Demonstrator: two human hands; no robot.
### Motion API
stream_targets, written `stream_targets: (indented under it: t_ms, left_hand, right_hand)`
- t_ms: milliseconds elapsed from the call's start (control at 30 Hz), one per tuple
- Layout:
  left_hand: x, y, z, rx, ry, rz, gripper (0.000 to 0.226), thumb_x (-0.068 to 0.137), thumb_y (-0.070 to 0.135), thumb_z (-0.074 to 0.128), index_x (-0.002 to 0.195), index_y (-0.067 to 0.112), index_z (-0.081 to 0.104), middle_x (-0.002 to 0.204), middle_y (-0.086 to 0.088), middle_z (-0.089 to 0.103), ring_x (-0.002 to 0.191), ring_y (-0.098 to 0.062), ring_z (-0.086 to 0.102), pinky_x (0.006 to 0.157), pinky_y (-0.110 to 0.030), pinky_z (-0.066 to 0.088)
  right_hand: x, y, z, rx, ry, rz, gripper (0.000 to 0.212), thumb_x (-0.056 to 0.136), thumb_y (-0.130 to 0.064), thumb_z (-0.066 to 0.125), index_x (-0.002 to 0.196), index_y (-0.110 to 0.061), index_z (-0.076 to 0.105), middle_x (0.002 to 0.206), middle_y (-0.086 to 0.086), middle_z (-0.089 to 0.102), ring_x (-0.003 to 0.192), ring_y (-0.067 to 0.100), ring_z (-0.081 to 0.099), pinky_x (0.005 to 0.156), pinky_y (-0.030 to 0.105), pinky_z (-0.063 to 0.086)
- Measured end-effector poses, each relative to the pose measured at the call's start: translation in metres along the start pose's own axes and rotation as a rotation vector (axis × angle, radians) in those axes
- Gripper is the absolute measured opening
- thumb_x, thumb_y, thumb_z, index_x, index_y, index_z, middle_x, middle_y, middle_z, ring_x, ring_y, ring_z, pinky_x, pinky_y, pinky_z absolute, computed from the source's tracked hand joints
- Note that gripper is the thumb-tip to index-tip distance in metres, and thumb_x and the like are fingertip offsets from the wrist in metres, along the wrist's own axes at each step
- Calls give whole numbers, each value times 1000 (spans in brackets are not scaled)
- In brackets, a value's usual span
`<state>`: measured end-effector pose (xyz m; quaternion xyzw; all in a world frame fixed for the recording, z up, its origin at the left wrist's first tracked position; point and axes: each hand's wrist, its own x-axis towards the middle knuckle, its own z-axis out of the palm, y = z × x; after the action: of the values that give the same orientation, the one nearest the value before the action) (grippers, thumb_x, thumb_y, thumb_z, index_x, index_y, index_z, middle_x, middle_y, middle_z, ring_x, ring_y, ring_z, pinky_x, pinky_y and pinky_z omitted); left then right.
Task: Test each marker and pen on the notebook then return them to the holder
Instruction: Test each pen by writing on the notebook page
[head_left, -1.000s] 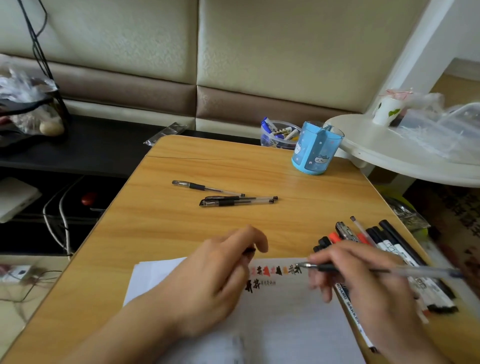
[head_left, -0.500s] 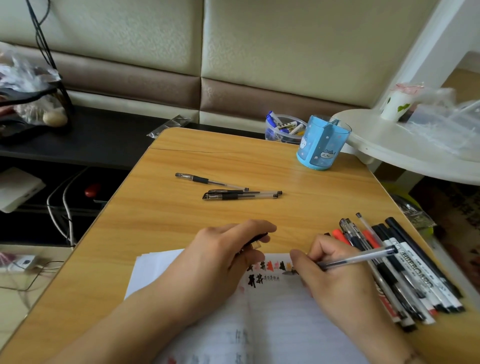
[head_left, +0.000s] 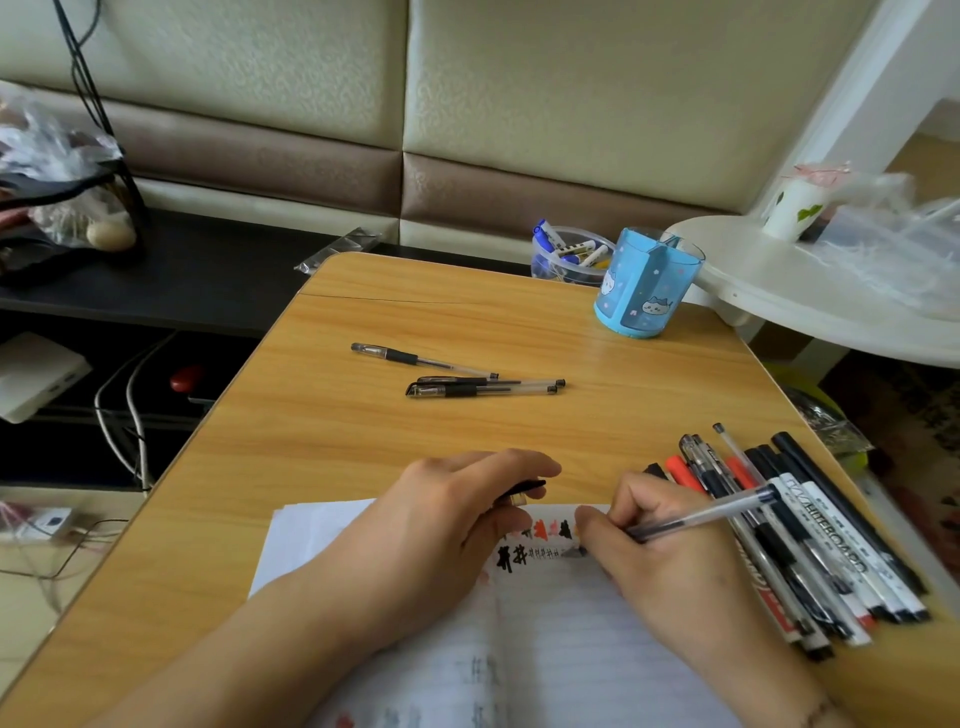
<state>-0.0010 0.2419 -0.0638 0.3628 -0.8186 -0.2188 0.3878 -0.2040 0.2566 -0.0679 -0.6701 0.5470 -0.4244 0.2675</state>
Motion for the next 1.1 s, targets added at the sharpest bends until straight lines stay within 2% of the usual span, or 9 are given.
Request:
stream_targets:
  t_ms: [300, 467, 600, 667, 733, 833, 900, 1033, 1100]
  left_hand:
    - [-1, -5, 2, 31, -43, -1, 57, 87, -11, 58, 126, 31, 55, 106, 9, 67, 93, -4, 64, 78, -17, 50]
    - [-2, -5, 2, 25, -43, 20, 55, 86, -12, 61, 128, 24, 59, 108, 11, 69, 94, -1, 64, 80, -8, 47]
    - [-1, -6, 2, 11, 35, 6, 46, 85, -5, 68, 124, 18, 64, 104, 11, 73, 92, 5, 66, 79, -15, 52]
    - [0, -4, 1, -12, 82, -15, 38, 84, 3, 67, 120, 16, 68, 98, 15, 73, 91, 9, 66, 79, -9, 50]
    - [0, -2, -1, -30, 114, -65, 33, 82, 13, 67, 114, 17, 71, 93, 20, 72, 90, 12, 65, 79, -5, 47]
    - [0, 0, -1, -52, 131, -114, 26, 79, 23, 69, 105, 23, 74, 97, 22, 70, 84, 9, 67, 75, -11, 50]
    - [0, 1, -1, -41, 134, -118, 22, 78, 25, 70, 100, 25, 74, 95, 23, 70, 80, 8, 67, 72, -16, 51]
    - [1, 1, -1, -13, 115, -79, 22, 80, 35, 71, 101, 28, 70, 96, 19, 70, 79, 9, 65, 70, -7, 47]
    - [1, 3, -1, -10, 83, -36, 23, 83, 41, 64, 103, 30, 65, 96, 17, 69, 77, 7, 64, 68, -7, 46]
  right_hand:
    - [1, 2, -1, 2, -13, 10, 41, 82, -5, 72, 53, -7, 43, 44, 17, 42, 39, 14, 34, 41, 27, 26]
    - [1, 1, -1, 28, -3, 23, 40, 83, -16, 68, 55, -7, 41, 44, 20, 43, 39, 17, 34, 40, 30, 26]
    - [1, -3, -3, 89, 17, 29, 36, 75, -29, 69, 56, -9, 47, 42, 17, 45, 38, 25, 36, 38, 36, 30]
    - [-1, -8, -8, 261, 12, 67, 37, 76, -38, 75, 62, -11, 54, 44, 11, 50, 39, 21, 40, 37, 30, 32]
    - [-1, -13, -13, 489, -77, 138, 36, 66, -40, 84, 66, -12, 61, 52, 9, 55, 46, 22, 49, 38, 25, 38]
    - [1, -16, -18, 721, -150, 158, 43, 57, -45, 87, 70, -10, 67, 58, 15, 58, 55, 26, 57, 40, 26, 43]
    - [2, -15, -18, 772, -142, 145, 43, 56, -45, 86, 72, -9, 68, 57, 16, 58, 54, 27, 59, 41, 26, 43]
    - [2, -16, -16, 738, -158, 144, 43, 57, -47, 85, 74, -11, 69, 59, 16, 60, 56, 28, 60, 44, 27, 45]
    - [1, -18, -15, 703, -181, 143, 42, 59, -47, 85, 76, -12, 69, 60, 16, 62, 58, 31, 61, 47, 28, 46]
